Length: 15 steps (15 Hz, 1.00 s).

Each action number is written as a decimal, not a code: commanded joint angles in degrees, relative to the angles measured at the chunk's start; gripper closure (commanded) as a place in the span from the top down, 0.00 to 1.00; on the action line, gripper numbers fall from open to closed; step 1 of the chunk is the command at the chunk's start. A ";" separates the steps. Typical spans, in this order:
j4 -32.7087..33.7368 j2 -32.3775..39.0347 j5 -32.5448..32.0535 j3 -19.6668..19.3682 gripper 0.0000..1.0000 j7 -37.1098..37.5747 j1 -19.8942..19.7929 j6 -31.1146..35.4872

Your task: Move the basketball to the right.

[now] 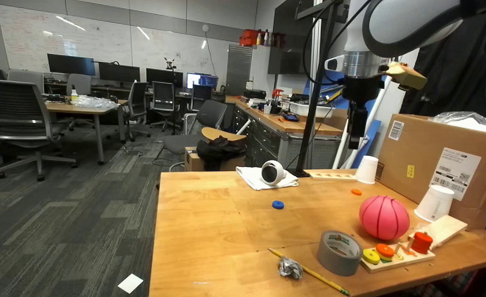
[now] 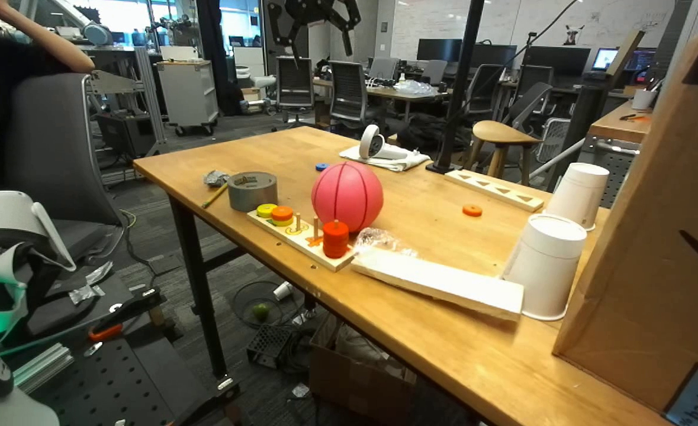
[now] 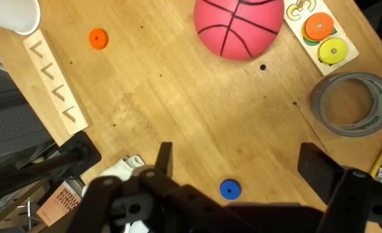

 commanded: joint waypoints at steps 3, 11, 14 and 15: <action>-3.82 -0.72 2.15 1.14 1.00 9.97 1.17 -2.99; -16.90 -2.81 16.76 0.08 1.00 19.09 0.58 -5.83; -23.01 -3.41 18.58 -1.66 1.00 16.47 -0.39 -0.67; -24.62 -3.69 17.84 -2.26 1.00 15.55 -0.78 1.45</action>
